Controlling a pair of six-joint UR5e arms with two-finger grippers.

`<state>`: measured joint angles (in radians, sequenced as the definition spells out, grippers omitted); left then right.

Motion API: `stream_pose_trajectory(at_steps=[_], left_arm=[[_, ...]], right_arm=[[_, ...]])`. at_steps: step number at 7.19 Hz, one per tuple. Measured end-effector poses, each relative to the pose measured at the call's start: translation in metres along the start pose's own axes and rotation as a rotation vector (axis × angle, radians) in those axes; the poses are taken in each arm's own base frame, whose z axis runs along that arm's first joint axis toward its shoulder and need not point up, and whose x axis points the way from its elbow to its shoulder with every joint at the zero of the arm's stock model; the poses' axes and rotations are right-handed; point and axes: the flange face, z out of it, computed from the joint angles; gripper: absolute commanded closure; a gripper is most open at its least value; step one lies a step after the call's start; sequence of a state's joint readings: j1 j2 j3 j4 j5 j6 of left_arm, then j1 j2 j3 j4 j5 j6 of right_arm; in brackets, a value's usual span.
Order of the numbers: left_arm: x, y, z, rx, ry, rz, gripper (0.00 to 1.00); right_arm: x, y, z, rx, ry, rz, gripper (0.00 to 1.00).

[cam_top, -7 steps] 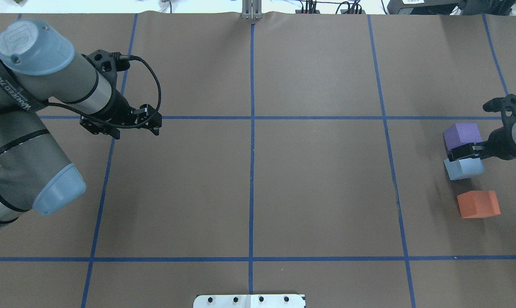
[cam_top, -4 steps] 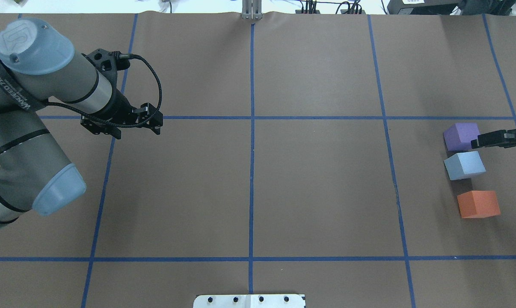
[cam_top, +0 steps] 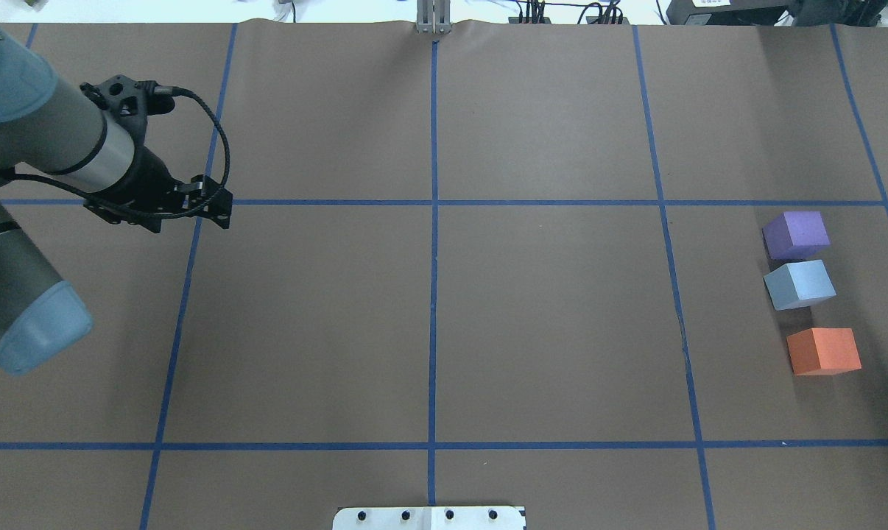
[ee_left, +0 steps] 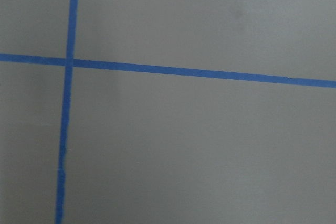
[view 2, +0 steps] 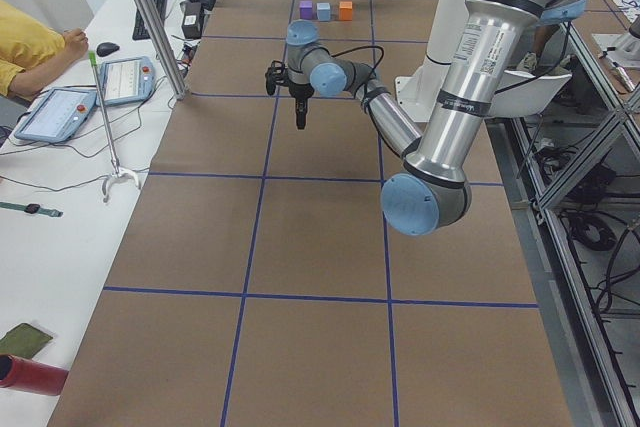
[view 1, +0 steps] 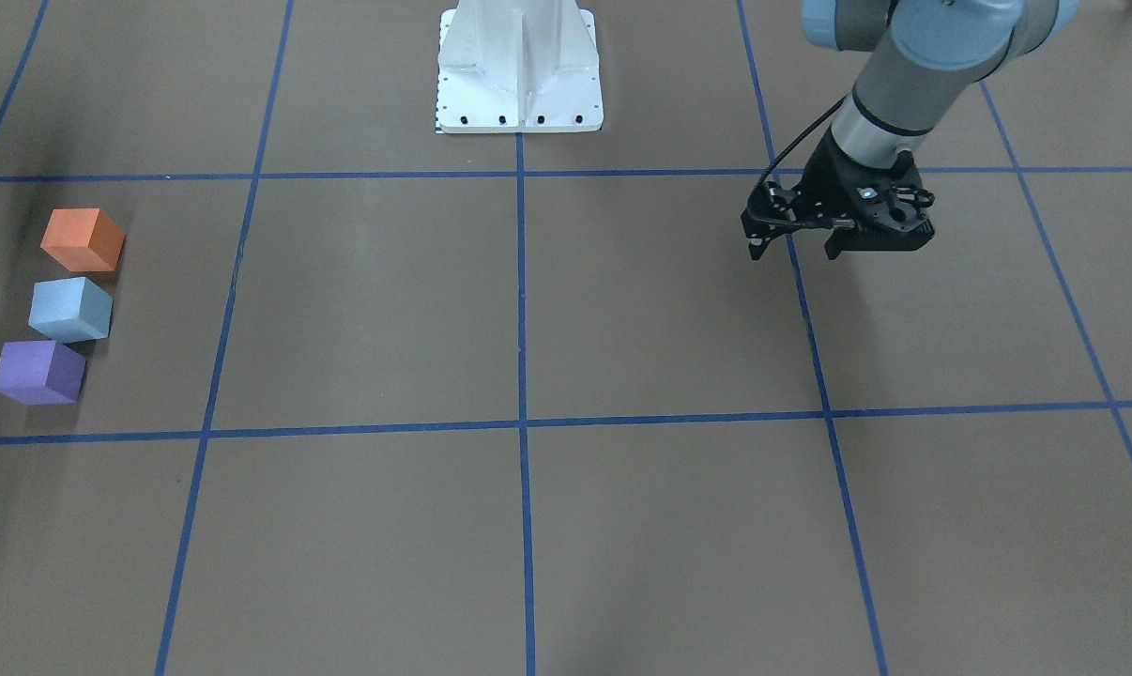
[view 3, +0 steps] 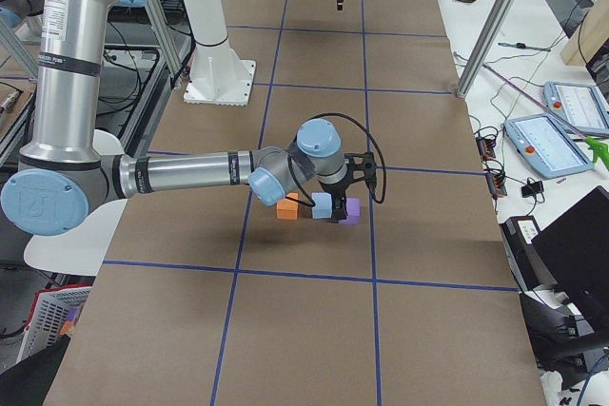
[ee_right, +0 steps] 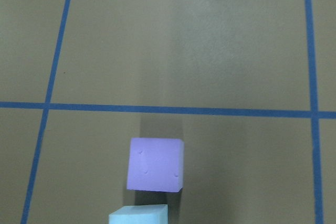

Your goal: Place blue block between orange and purple blocks

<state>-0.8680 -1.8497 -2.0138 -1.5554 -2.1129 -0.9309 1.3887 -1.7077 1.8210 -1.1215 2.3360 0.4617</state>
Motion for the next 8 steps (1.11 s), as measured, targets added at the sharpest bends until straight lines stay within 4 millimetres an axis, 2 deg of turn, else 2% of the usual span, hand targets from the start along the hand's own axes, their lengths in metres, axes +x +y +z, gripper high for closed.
stream_pose_trajectory(at_steps=[2, 4, 5, 6, 7, 8], left_arm=[[-0.109, -0.001, -0.014, 0.007, -0.09, 0.136, 0.0], [-0.251, -0.014, -0.037, -0.028, -0.136, 0.257, 0.0], [-0.336, -0.023, -0.046, -0.053, -0.111, 0.286, 0.0], [-0.404, -0.029, -0.05, -0.063, -0.062, 0.296, 0.0], [-0.442, -0.032, -0.056, -0.055, -0.023, 0.297, 0.0], [-0.453, -0.033, -0.063, -0.041, -0.008, 0.299, 0.0]], right_arm=[[0.031, -0.024, -0.033, -0.039, 0.043, -0.06, 0.0], [0.051, -0.025, -0.046, -0.078, 0.058, -0.098, 0.0], [0.056, -0.023, -0.05, -0.082, 0.061, -0.096, 0.0], [0.059, -0.022, -0.051, -0.084, 0.062, -0.092, 0.0], [0.061, -0.02, -0.05, -0.09, 0.064, -0.087, 0.0], [0.064, -0.019, -0.047, -0.1, 0.068, -0.077, 0.0]])
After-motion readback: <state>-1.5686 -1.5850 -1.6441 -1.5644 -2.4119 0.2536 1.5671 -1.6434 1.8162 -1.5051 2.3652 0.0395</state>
